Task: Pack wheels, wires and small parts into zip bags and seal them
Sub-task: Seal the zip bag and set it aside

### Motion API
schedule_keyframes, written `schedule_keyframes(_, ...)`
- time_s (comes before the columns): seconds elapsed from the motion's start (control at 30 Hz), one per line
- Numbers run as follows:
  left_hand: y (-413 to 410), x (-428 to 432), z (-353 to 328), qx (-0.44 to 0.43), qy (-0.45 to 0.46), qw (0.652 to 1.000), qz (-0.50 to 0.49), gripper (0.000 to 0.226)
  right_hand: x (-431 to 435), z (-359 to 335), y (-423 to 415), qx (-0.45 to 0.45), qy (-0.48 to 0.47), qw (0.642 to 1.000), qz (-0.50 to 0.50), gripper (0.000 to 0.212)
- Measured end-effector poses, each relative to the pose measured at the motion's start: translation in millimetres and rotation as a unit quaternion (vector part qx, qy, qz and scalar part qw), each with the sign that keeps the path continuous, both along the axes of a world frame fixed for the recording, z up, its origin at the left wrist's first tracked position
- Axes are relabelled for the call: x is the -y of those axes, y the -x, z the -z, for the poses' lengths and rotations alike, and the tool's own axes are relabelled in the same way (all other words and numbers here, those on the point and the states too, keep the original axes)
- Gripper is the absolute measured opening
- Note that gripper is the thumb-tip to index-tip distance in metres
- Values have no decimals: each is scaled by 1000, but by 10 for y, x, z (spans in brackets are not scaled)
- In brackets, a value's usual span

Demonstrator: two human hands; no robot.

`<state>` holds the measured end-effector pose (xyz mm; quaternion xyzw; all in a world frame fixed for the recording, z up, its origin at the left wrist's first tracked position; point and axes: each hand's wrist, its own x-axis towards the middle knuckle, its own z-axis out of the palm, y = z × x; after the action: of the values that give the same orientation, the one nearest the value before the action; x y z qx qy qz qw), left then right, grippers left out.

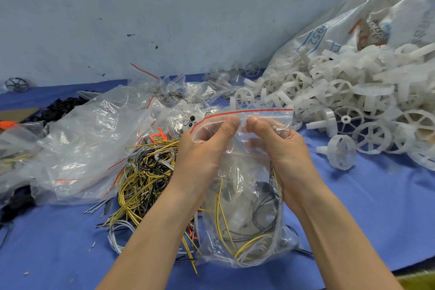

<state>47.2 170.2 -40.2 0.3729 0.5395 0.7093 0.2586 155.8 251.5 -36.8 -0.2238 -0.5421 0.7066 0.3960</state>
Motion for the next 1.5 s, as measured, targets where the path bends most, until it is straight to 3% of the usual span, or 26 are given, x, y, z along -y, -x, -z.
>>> schedule_keyframes(0.63, -47, 15, -44, -42, -17, 999, -17, 15, 26, -10, 10, 3, -23, 1000, 15, 13)
schedule_keyframes(0.8, 54, 64, -143, -71, 7, 991, -110, 14, 18, -23, 2, -11, 20, 999, 25, 17)
schedule_keyframes(0.9, 142, 161, -268, -259, 27, 943, -207, 23, 0, -12, 8, -15, 6, 999, 35, 18)
schedule_keyframes(0.97, 110, 205, -376, -405, 54, 889, -207, 19, 7, -15, 17, -25, -16, 999, 28, 17)
schedule_keyframes(1.03, 59, 204, -438, -460, 85, 866, -178, 17, 27, -9, 38, -34, -30, 999, 18, 17)
schedule_keyframes(1.17, 1, 198, -505, -441, 109, 878, -149, 12, 39, 10, 65, -44, -30, 999, 11, 16)
schedule_keyframes(1.37, 1, 222, -620, -437, 168, 875, -124, 22, 55, -4, 93, -46, -53, 997, 10, 26)
schedule_keyframes(1.5, -19, 251, -633, -427, 157, 883, -112, 24, 72, -34, 82, -26, -78, 996, 26, 30)
